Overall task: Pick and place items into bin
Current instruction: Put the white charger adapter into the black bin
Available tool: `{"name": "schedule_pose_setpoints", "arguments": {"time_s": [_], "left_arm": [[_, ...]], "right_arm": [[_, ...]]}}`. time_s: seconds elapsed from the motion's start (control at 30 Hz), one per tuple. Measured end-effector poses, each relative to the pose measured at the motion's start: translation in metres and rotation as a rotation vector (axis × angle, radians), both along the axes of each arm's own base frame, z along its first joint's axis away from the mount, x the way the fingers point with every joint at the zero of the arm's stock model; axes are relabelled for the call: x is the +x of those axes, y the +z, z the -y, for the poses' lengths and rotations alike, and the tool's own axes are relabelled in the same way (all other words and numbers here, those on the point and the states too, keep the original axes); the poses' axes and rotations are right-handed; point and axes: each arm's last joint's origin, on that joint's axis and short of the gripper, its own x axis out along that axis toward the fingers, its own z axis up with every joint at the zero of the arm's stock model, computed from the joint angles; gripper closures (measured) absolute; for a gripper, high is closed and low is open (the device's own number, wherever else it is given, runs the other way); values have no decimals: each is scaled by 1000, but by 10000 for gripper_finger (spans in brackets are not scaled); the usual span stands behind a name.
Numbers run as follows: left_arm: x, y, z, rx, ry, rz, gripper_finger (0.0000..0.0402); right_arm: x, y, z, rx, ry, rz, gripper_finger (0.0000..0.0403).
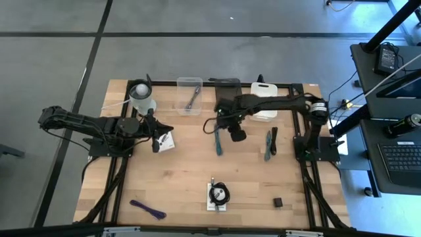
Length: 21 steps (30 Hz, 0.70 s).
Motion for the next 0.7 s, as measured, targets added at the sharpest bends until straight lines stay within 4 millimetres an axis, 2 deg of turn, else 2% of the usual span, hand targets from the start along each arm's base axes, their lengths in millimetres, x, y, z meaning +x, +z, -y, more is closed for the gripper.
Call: {"name": "schedule_pose_setpoints", "arguments": {"time_s": [0.2,0.37,0.5,0.7], "left_arm": [[0,0,0,0,2,1,398],[0,0,0,4,14,2,399],[0,0,-1,16,48,4,398],[0,0,-1,14,42,3,399]], "right_arm": [[-26,54,20,-1,-155,185,269],[-44,82,51,-65,-332,326,265],[-52,87,80,-80,-449,402,263],[-47,65,110,-64,-538,381,262]]}}
